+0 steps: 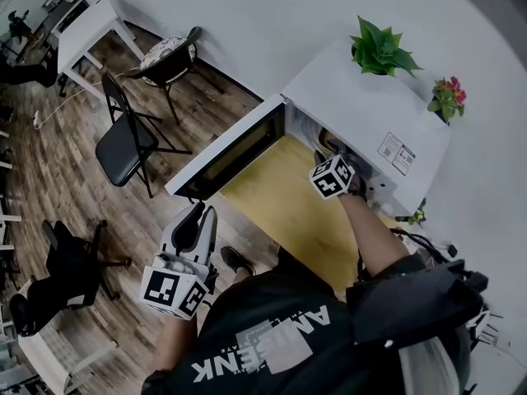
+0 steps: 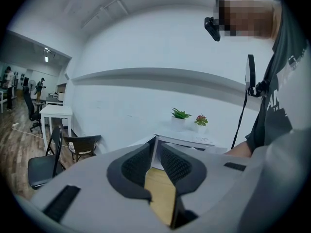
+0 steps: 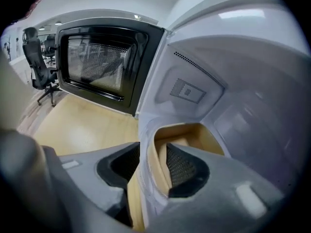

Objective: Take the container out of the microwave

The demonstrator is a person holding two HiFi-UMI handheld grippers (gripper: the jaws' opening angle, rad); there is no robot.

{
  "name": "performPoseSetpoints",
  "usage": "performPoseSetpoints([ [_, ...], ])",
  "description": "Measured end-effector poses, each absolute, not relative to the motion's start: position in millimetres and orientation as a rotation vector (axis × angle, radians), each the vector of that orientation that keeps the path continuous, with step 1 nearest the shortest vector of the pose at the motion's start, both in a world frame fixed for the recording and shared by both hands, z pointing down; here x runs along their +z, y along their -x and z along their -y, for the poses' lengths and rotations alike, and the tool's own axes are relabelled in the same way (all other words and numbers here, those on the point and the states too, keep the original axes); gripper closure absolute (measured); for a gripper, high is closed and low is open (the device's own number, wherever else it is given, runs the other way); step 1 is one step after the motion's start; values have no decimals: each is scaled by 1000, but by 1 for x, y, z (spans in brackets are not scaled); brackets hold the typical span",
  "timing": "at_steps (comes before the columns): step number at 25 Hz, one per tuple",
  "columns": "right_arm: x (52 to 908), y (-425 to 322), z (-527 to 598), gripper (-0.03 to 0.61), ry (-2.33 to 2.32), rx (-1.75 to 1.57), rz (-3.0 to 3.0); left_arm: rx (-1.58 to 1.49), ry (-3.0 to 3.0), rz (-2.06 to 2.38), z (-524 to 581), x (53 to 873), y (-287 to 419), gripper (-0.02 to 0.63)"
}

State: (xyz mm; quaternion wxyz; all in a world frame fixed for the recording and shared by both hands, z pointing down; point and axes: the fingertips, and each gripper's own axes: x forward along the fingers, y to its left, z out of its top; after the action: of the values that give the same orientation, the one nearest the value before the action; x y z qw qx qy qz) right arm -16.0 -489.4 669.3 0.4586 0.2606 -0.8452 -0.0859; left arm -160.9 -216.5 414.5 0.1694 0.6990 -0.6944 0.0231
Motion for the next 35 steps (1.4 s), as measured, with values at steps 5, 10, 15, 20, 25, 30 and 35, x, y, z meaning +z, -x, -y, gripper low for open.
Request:
performPoseSetpoints([
  [5, 668, 19, 492, 462, -621, -244, 2083, 35, -1974, 1950, 217, 416, 166, 561],
  [10, 668, 18, 495, 517, -616, -258, 2063, 45, -1999, 1922, 221, 416, 165, 561],
  [15, 666, 18, 494, 543, -608, -216, 2076, 71, -2009, 1924, 225, 414, 173, 561],
  [20, 660, 21, 488, 552, -612, -164, 2105, 66, -2032, 1921, 225, 409, 180, 561],
  [25, 647, 25, 475, 554, -630, -121, 2125, 73, -2041, 1897, 224, 408, 194, 561],
  [30, 628, 36, 445, 554, -634, -81, 2169, 84, -2122, 1852, 221, 401, 201, 561],
  [35, 612, 42, 407, 554, -628, -25, 2198, 58, -2185, 1795, 218, 403, 208, 561],
])
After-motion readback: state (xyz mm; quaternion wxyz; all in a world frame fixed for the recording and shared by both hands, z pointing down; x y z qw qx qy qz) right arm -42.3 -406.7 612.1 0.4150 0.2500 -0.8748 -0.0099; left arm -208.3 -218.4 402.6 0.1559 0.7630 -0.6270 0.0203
